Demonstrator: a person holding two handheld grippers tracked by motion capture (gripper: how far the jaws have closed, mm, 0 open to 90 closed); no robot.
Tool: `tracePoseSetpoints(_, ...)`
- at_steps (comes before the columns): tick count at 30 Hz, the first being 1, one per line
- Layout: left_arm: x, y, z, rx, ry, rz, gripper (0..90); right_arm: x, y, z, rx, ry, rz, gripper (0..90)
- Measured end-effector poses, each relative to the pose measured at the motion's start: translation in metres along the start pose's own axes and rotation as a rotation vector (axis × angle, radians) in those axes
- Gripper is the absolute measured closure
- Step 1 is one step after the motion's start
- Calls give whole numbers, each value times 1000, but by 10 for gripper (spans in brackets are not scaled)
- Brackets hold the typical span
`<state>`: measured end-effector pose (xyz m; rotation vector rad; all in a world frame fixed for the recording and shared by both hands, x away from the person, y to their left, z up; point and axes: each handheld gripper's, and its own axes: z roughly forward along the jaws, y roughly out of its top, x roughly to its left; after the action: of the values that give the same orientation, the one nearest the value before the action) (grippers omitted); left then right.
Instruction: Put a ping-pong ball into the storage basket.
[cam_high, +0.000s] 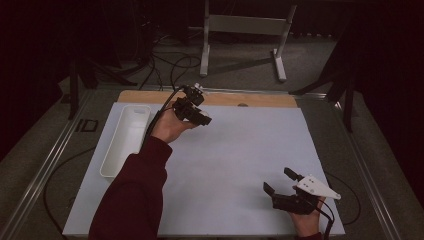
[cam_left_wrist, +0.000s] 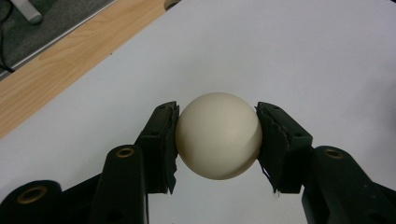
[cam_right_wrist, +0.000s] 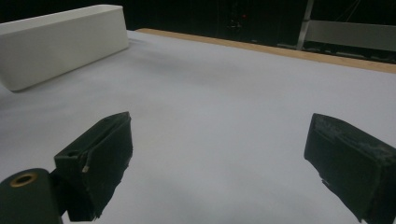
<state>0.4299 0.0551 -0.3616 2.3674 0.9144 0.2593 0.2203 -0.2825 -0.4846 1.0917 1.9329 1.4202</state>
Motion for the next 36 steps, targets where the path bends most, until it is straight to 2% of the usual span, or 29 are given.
tracePoseSetpoints(20, 2, -5, -11, -5, -7, 28, 512, 1, 0, 0, 2, 2, -1, 75)
tracePoseSetpoints(36, 7, -9, -21, -27, -12, 20, 512, 1, 0, 1, 2, 3, -2, 75)
